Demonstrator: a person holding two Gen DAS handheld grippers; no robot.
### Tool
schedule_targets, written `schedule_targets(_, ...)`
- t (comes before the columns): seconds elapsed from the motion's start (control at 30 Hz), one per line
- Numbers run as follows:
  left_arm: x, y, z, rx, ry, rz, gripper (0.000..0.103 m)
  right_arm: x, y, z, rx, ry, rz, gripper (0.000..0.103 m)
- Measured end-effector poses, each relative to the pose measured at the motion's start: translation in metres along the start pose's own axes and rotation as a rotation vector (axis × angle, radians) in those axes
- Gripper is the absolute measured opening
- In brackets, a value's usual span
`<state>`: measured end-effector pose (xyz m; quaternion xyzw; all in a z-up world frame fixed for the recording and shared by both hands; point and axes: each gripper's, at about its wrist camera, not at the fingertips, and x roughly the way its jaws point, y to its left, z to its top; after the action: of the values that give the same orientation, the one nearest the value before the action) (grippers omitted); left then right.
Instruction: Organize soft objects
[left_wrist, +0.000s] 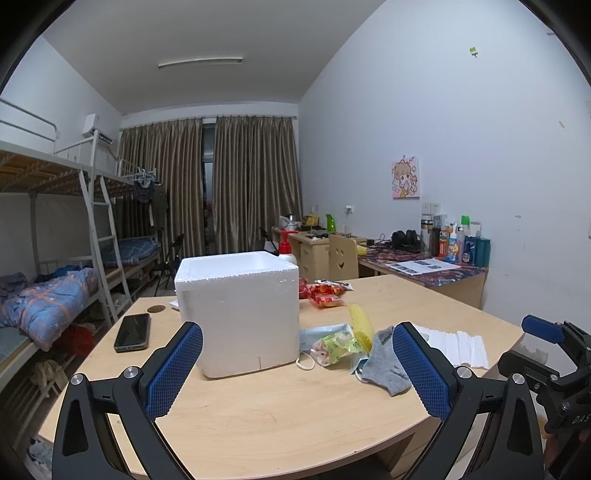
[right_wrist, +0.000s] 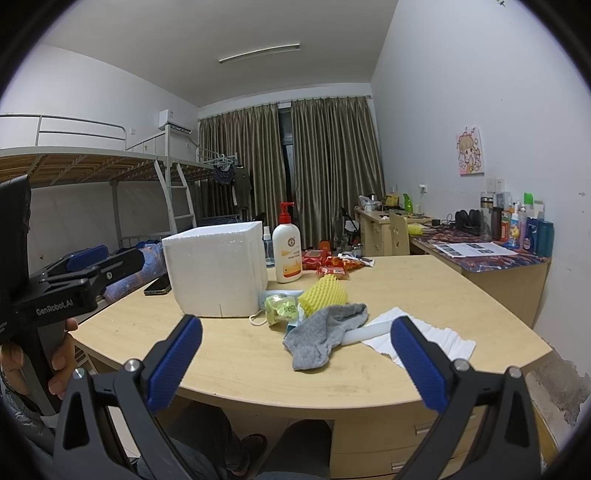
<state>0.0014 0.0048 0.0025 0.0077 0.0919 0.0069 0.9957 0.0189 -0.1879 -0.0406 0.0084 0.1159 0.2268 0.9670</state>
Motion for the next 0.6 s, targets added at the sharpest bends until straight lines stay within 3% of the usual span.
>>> schedule_targets(0.6, -0.0017, 0.0016, -0.0018, -0.001, -0.004, -0.004, 0.103, 0.0003, -0.0004, 0.0005, 0.003, 0.006, -0.001, 0.103)
